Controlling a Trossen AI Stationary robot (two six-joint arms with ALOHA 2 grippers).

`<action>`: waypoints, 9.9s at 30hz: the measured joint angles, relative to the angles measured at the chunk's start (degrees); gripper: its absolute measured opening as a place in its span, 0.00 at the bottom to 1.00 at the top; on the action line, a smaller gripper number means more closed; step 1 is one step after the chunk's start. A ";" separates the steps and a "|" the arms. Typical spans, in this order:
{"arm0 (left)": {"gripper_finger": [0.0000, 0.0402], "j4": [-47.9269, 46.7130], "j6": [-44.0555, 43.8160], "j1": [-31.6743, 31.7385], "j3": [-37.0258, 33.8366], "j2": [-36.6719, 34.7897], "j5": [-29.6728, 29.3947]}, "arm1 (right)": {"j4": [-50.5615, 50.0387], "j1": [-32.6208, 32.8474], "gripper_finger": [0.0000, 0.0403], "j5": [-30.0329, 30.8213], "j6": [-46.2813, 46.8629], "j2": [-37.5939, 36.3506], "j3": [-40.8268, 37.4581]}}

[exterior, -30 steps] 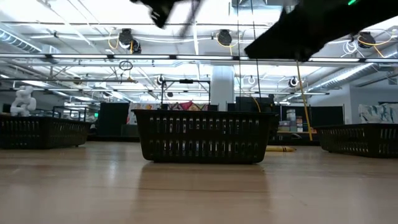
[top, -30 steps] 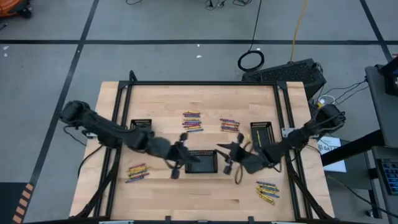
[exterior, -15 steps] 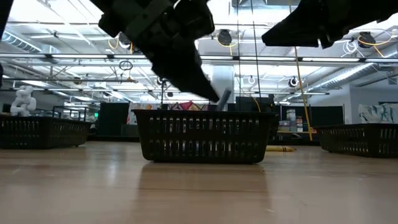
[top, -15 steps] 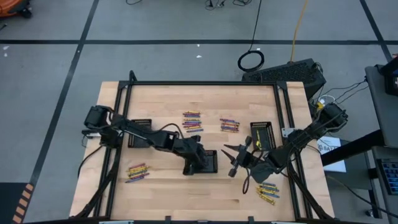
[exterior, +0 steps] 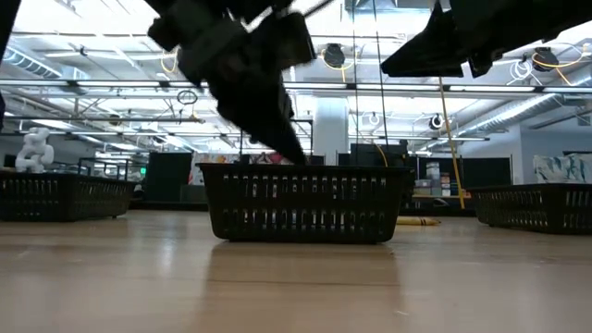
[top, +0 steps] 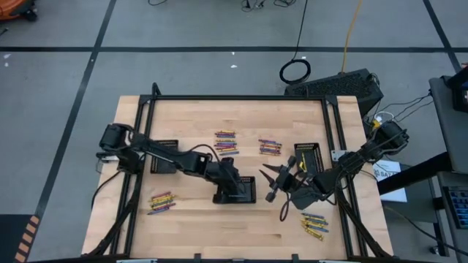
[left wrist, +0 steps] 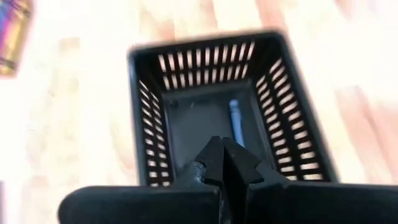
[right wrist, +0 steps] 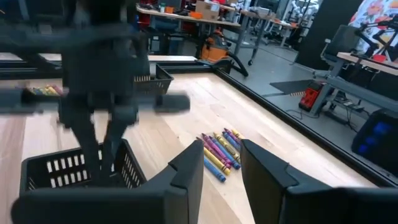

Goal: Sort crayons
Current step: Put the red crayon into the left black basket

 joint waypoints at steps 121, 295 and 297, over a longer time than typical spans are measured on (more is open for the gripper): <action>0.16 20.82 22.13 39.75 -22.40 0.24 9.88 | 12.90 -40.85 0.23 -46.62 -15.51 3.13 0.02; 0.42 -40.13 -54.34 22.25 -17.59 -14.12 -4.84 | 21.05 -46.38 0.23 -54.31 -21.77 3.19 0.00; 0.42 -39.19 -54.44 21.55 -17.59 -12.55 -4.77 | 21.04 -46.38 0.23 -54.31 -21.77 3.19 0.00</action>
